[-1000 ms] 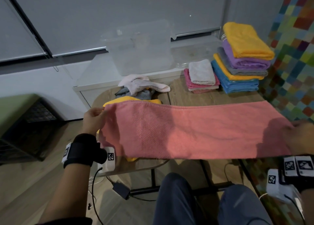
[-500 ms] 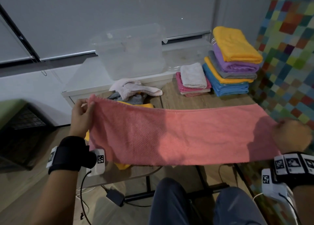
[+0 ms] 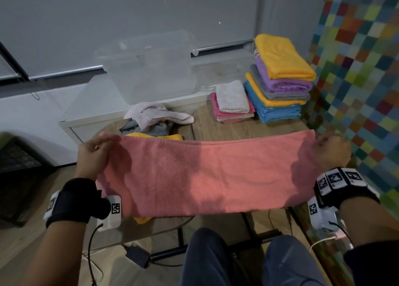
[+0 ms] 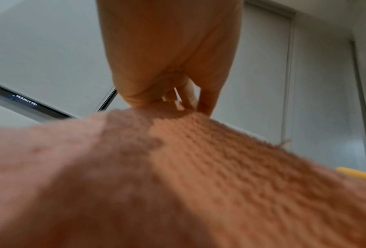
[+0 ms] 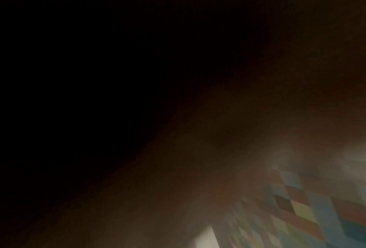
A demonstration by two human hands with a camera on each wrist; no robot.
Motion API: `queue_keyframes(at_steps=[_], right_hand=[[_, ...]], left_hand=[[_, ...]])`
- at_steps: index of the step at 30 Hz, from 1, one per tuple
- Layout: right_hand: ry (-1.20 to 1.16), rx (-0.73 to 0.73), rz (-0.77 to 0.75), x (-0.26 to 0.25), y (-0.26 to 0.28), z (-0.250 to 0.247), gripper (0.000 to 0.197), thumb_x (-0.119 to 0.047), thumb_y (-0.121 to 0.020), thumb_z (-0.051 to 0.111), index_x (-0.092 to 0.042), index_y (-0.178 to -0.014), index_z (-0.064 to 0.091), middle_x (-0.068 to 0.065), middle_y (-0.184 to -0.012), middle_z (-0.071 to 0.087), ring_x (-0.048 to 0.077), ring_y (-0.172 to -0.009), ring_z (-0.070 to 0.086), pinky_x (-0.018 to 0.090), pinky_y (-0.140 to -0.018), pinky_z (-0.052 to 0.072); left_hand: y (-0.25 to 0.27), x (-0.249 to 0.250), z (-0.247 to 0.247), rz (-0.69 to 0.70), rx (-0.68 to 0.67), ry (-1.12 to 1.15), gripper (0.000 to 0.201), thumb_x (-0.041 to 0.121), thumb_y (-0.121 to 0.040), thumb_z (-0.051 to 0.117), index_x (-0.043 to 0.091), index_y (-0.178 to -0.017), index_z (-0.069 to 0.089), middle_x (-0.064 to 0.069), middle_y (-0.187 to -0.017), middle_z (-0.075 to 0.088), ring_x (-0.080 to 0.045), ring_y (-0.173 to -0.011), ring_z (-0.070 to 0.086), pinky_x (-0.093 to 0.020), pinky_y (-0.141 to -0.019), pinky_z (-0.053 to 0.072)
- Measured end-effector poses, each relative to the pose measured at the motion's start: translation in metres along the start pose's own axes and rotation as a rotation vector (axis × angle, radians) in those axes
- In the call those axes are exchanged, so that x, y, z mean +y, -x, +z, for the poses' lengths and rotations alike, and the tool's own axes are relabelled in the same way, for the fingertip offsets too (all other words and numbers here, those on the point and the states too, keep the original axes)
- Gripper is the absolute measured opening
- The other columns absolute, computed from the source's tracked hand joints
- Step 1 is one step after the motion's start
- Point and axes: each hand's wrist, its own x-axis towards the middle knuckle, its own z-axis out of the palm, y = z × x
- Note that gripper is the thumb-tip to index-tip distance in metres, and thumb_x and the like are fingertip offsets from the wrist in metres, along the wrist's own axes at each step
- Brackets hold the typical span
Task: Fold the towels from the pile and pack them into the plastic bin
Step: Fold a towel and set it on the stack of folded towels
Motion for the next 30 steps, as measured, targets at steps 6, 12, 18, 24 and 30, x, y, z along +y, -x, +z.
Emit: queue_keyframes(at_steps=[6,12,18,24,30], right_hand=[[-0.103,0.163,0.01,-0.003,-0.01,-0.013,0.021,-0.006,-0.081,0.053,-0.003,-0.095,0.068,0.026,-0.103,0.062,0.043,-0.098,0.054,0.049,-0.082,0.046],[-0.201,0.049,0.189,-0.018,-0.019,-0.021,0.024,-0.009,-0.084,0.051,-0.009,-0.101,0.068,0.023,-0.109,0.064,0.043,-0.101,0.059,0.048,-0.085,0.048],[-0.159,-0.366,0.221,0.007,-0.031,-0.011,0.041,-0.027,-0.074,0.059,-0.002,-0.106,0.061,0.025,-0.109,0.064,0.042,-0.1,0.06,0.049,-0.089,0.05],[0.085,-0.452,0.212,0.037,-0.004,-0.028,0.042,-0.026,-0.085,0.059,0.0,-0.117,0.055,0.025,-0.113,0.056,0.04,-0.102,0.054,0.046,-0.09,0.044],[-0.053,-0.468,0.379,0.108,0.034,-0.016,0.084,-0.082,-0.053,0.057,-0.011,-0.097,0.067,0.019,-0.099,0.065,0.036,-0.09,0.06,0.048,-0.083,0.05]], left_hand=[[0.001,0.013,-0.013,0.064,0.103,0.09,0.025,0.005,-0.085,0.062,0.015,-0.107,0.067,0.024,-0.072,0.068,-0.001,-0.078,0.061,-0.014,-0.081,0.051],[-0.013,0.012,0.001,0.03,0.111,0.013,0.029,0.004,-0.087,0.06,0.009,-0.116,0.063,-0.005,-0.1,0.062,0.006,-0.074,0.06,0.001,-0.068,0.045],[-0.018,-0.021,0.006,-0.092,-0.098,-0.189,0.052,0.011,-0.075,0.077,0.012,-0.122,0.056,-0.012,-0.117,0.057,-0.023,-0.1,0.053,-0.029,-0.079,0.042],[0.011,-0.048,-0.011,-0.391,-0.074,-0.106,0.058,0.024,-0.083,0.071,0.002,-0.129,0.045,-0.018,-0.104,0.056,-0.025,-0.089,0.054,-0.034,-0.068,0.046],[0.05,-0.06,-0.024,-0.38,-0.14,-0.141,0.052,0.058,-0.072,0.064,0.007,-0.081,0.064,-0.013,-0.068,0.056,-0.025,-0.062,0.051,-0.03,-0.057,0.041]])
